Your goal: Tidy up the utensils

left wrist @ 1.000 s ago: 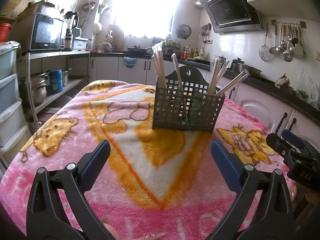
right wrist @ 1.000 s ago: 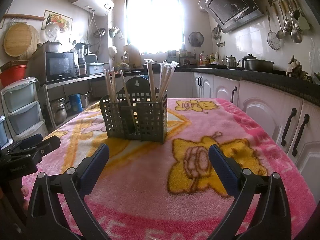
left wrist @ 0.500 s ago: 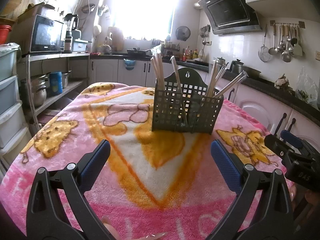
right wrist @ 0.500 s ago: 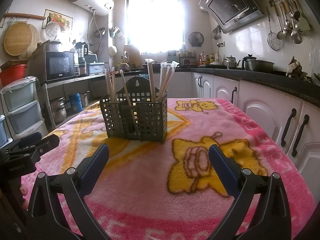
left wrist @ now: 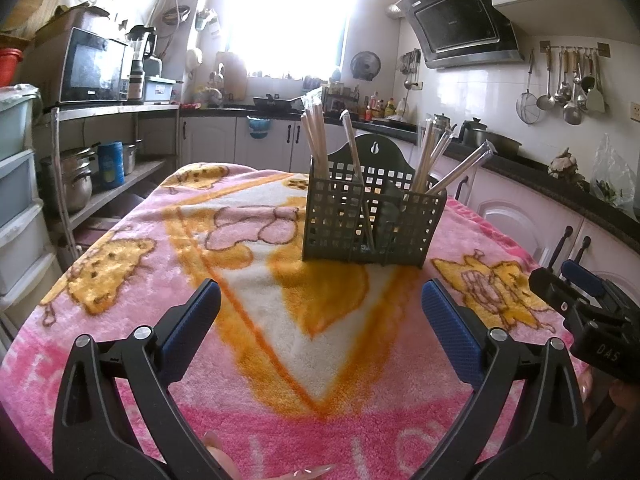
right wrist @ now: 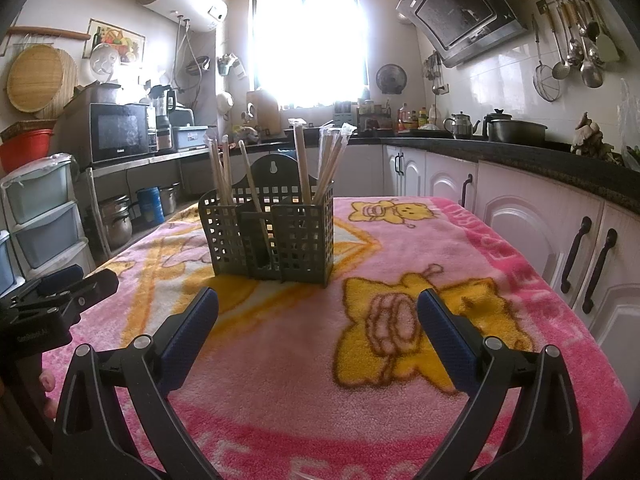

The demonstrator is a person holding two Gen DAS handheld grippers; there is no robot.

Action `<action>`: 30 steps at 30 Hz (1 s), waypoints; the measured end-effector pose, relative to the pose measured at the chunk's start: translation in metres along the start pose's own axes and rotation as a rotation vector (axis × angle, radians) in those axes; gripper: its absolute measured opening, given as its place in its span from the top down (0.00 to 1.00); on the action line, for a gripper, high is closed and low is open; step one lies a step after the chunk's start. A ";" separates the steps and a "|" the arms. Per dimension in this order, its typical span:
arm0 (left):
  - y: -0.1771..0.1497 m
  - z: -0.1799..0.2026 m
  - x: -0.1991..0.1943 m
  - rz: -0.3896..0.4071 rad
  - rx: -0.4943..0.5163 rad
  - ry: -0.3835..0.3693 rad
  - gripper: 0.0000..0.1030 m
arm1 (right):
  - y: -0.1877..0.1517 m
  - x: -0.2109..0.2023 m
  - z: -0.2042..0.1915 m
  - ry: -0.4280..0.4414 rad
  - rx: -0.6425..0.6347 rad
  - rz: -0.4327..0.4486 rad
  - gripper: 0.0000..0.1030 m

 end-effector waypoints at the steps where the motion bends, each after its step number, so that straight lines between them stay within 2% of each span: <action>1: 0.000 0.000 0.000 0.000 0.001 -0.001 0.11 | 0.000 0.000 0.000 -0.001 0.000 0.000 0.06; 26: -0.002 -0.001 0.001 -0.005 -0.018 -0.017 0.11 | -0.003 0.000 0.002 -0.001 0.003 -0.001 0.06; 30: -0.004 -0.002 0.004 -0.023 -0.021 0.017 0.11 | -0.002 0.000 0.002 -0.002 0.004 -0.002 0.06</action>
Point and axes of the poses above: each gripper's, at about its wrist camera, not at the fingertips, and x roughly the way its jaws point, z to its right, y to its top, the point moved 8 cm from there along x, roughly the way its jaws point, and after that the axes turned 10 degrees about -z, right-handed, at the moved point
